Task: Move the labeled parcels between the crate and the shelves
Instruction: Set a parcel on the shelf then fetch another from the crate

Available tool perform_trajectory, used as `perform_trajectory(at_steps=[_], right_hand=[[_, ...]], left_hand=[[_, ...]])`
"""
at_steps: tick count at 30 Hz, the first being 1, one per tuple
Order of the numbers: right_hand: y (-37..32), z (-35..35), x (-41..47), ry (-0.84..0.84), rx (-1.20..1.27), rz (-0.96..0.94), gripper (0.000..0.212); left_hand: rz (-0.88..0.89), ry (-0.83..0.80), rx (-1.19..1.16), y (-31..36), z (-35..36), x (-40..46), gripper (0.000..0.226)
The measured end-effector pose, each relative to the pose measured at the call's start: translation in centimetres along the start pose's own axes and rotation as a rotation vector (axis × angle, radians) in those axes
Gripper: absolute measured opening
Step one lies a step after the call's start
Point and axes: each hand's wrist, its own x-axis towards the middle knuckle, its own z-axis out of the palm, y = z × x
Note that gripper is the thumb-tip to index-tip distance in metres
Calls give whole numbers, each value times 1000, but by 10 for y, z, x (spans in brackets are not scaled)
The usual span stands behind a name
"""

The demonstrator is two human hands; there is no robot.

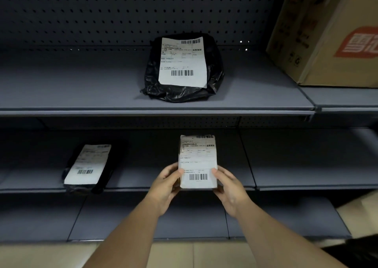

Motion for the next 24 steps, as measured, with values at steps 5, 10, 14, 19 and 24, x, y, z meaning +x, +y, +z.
perform_trajectory(at_steps=[5, 10, 14, 19, 24], right_hand=[[4, -3, -11, -35, -8, -28, 21], [6, -1, -16, -42, -12, -45, 24], [5, 0, -14, -28, -5, -49, 25], [3, 2, -9, 7, -17, -34, 23], [-3, 4, 1, 34, -45, 1, 21]], left_hand=[[15, -24, 1, -4, -1, -12, 27], [27, -39, 8, -3, -4, -16, 28], [23, -37, 5, -2, -4, -14, 27], [6, -20, 7, 0, -3, -9, 26], [0, 24, 9, 6, -1, 4, 22]])
